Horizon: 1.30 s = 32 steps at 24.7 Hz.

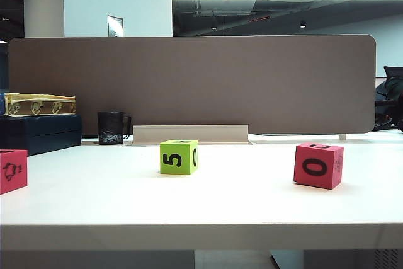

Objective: Select the appropriate blocks from the scattered letter blocks on the table and arrange them in a row to spell out "THU".

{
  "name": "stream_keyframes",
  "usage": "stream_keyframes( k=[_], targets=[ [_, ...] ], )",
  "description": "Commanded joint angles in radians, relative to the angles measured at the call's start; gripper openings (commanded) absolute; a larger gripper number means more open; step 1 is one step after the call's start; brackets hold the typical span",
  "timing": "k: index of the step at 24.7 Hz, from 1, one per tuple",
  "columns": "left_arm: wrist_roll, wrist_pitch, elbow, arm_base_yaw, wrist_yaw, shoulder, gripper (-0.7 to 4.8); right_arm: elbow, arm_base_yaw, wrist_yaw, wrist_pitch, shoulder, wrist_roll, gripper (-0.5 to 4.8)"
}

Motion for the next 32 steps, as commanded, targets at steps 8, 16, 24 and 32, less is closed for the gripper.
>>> stream_keyframes(
  k=[8,16,24,32],
  targets=[
    [0.001,0.037,0.003,0.000,0.001,0.000,-0.05,-0.006,-0.003,0.082,0.015,-0.013,-0.207,-0.01],
    [-0.033,0.038,0.003,0.000,0.159,0.000,-0.05,-0.006,-0.002,-0.048,0.043,-0.013,-0.022,-0.01],
    [-0.233,0.043,0.005,0.000,0.225,0.000,-0.05,-0.006,-0.001,-0.373,0.145,-0.013,0.274,-0.01],
    [-0.270,0.002,0.047,0.000,0.228,0.000,-0.06,0.077,-0.001,-0.381,0.120,-0.010,0.393,-0.05]
  ],
)
